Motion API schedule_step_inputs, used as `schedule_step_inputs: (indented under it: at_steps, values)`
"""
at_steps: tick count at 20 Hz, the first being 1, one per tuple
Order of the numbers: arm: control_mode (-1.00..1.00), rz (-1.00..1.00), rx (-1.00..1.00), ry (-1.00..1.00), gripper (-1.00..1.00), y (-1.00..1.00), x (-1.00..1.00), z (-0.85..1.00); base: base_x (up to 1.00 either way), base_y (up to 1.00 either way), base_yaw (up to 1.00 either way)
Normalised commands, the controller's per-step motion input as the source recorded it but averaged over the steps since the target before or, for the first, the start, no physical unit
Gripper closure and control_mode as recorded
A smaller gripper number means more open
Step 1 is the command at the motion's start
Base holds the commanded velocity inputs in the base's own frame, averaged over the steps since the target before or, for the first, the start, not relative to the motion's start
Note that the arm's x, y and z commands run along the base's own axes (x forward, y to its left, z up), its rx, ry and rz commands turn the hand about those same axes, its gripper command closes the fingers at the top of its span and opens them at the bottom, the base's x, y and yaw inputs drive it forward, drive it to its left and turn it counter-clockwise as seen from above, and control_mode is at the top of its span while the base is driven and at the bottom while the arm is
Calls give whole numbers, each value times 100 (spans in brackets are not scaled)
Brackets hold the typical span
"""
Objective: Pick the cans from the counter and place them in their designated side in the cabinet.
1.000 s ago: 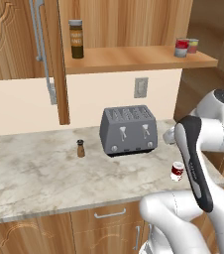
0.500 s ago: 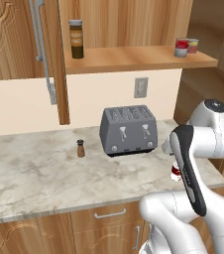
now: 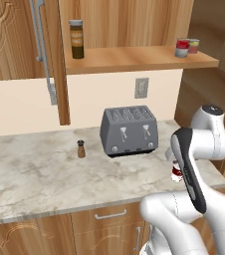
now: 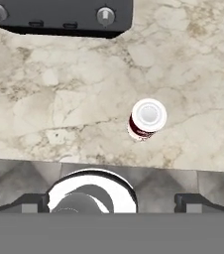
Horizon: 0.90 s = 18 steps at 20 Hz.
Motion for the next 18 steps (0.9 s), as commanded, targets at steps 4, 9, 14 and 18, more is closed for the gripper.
schedule_step_inputs:
  at_steps: [4,9,14,18]
  values:
    - [-100,0,0,4,-100,-8,12,-11,0,0,0]
    - [-100,0,0,1,-100,-4,28,-5,0,0,0]
    - [-100,0,0,0,-100,-6,31,-8,0,0,0]
    - [-100,0,0,0,-100,-9,24,-13,0,0,0]
